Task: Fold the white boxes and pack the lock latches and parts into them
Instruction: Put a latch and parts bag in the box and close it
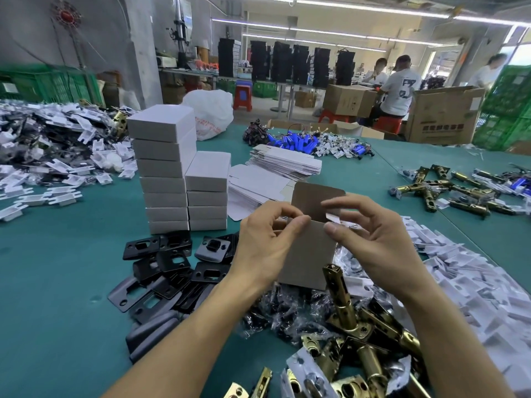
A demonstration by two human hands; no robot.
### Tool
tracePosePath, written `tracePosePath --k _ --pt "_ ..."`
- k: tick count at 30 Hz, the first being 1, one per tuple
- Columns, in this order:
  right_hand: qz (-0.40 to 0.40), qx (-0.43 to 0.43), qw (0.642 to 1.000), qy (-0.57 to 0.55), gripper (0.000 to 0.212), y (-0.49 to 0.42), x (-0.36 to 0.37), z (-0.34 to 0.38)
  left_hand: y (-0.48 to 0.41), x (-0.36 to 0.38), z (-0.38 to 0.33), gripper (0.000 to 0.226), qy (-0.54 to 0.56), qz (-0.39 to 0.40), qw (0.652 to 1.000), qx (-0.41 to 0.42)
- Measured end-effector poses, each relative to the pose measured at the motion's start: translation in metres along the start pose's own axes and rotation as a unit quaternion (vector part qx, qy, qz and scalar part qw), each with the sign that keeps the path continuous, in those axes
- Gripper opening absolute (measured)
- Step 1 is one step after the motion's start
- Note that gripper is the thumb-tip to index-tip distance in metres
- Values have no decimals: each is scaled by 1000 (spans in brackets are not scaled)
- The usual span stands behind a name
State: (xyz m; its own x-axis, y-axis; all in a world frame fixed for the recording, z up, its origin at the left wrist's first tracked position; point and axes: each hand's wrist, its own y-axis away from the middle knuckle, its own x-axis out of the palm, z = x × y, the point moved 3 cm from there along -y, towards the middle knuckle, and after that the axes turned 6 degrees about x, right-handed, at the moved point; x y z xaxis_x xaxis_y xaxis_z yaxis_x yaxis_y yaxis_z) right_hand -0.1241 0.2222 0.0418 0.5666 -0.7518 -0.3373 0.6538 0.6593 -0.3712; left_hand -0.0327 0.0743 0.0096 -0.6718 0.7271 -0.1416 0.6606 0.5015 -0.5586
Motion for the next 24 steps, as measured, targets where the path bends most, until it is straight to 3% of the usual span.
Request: tracePosePath --k 5,9,14,19,24 --pt "-29 -17 998 -58 21 1 1 11 0 -1 0 12 21 -6 999 -26" --pt "-52 -6 999 0 12 1 0 11 1 0 -2 14 29 0 999 -39" --pt "-28 8 999 -25 5 0 -2 9 4 -1 -3 18 21 -8 999 -42" --pt "-17 21 999 -31 12 1 -3 8 6 -3 -6 42 22 -11 999 -30" --pt "-36 14 999 -7 20 0 -3 7 5 -3 -5 27 39 -67 997 -28"
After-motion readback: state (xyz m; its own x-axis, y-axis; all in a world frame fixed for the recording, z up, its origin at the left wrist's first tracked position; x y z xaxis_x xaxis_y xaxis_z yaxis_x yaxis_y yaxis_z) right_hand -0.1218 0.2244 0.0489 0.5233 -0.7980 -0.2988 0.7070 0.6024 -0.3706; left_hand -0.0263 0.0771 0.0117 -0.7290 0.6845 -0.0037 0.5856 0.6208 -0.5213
